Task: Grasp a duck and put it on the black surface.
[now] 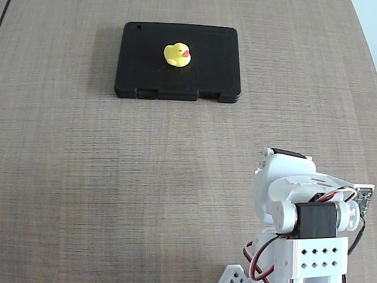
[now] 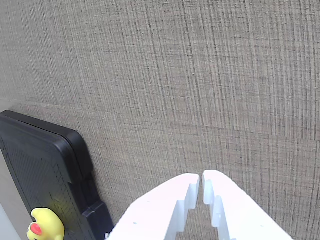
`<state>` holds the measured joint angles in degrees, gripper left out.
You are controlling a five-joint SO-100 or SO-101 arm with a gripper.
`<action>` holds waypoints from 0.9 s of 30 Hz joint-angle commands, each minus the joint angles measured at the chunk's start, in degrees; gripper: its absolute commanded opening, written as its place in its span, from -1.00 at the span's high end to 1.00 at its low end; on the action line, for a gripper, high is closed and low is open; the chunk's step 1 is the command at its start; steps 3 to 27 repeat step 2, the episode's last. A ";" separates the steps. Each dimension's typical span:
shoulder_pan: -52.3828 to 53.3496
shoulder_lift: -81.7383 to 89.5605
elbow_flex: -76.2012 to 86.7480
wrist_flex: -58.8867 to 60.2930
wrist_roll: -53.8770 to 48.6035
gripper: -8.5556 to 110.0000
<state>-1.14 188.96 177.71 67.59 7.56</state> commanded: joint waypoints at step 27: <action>-0.70 3.52 -1.93 0.09 0.09 0.86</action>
